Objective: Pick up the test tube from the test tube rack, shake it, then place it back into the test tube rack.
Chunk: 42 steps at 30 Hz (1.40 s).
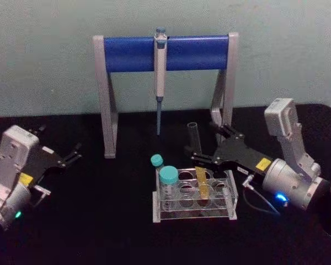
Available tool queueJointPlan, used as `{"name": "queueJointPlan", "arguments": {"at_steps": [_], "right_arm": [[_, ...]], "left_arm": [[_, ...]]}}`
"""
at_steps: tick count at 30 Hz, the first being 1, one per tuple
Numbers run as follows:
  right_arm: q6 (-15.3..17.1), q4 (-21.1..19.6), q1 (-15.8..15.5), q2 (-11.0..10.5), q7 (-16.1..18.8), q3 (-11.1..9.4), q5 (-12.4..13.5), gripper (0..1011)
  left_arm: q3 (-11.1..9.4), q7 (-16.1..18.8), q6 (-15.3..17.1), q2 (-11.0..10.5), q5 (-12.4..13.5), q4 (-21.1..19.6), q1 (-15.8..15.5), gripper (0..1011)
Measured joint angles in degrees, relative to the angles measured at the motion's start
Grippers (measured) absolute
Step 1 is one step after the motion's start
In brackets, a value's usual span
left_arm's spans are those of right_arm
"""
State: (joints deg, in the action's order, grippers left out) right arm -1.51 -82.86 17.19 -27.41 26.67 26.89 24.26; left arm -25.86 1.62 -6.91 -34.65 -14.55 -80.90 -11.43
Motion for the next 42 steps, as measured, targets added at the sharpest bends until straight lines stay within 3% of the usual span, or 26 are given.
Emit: {"name": "queueJointPlan", "arguments": {"at_steps": [14,34,42], "right_arm": [[4.68,2.26,1.37,2.25,0.86,-0.19,-1.02,1000],[4.41,2.18,1.21,2.46,0.91,-0.57,-1.56,999],[4.44,2.18,1.21,2.43,0.89,-0.53,-1.53,836]], "left_arm": [[0.00,0.00,0.00,0.00,0.00,0.00,0.00,1001],[0.00,0.00,0.00,0.00,0.00,0.00,0.00,1002],[0.00,0.00,0.00,0.00,0.00,0.00,0.00,1001]]}}
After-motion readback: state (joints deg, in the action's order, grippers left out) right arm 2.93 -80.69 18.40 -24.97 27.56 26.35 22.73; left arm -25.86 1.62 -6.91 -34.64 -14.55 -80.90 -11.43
